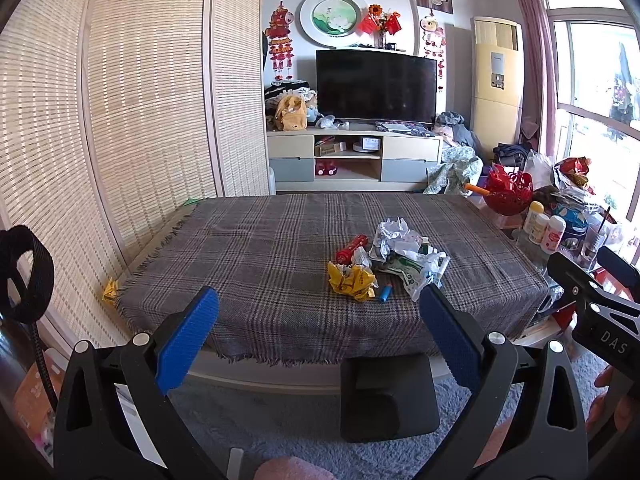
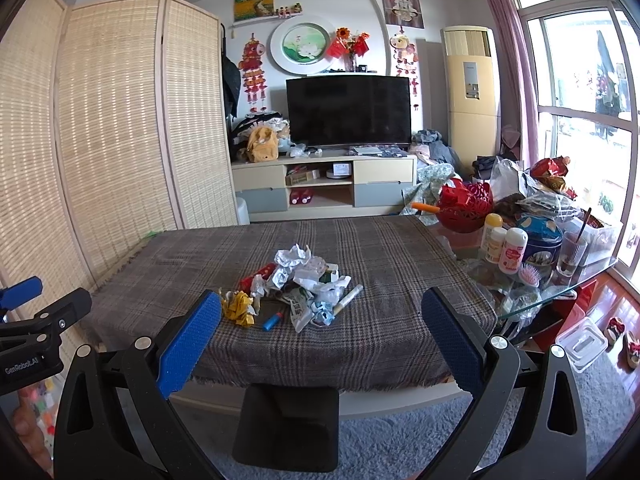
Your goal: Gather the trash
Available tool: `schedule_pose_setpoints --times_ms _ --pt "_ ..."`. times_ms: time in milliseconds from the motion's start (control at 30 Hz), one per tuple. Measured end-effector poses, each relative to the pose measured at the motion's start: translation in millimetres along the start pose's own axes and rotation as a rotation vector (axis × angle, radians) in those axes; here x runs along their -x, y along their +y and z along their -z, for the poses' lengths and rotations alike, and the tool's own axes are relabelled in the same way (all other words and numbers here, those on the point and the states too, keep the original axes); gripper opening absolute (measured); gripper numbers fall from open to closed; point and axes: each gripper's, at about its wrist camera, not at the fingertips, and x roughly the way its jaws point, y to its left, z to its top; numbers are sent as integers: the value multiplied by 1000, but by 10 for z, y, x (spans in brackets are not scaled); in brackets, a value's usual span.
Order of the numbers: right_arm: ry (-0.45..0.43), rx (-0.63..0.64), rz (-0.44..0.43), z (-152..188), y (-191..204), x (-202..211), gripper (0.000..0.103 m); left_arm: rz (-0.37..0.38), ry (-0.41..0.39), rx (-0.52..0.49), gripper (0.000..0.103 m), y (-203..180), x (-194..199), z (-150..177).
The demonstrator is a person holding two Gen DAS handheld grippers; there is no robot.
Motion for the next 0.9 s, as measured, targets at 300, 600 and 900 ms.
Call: schedule_pose_setpoints --times_ms 300,600,900 --pt "1 -8 -7 -4 -10 1 100 1 1 -1 95 -2 12 -9" --pt "-1 -12 -8 -3 -21 11 100 4 -2 -3 95 -20 18 -10" --pt "4 -16 -13 12 -52 -14 100 3 1 -5 95 -51 18 6"
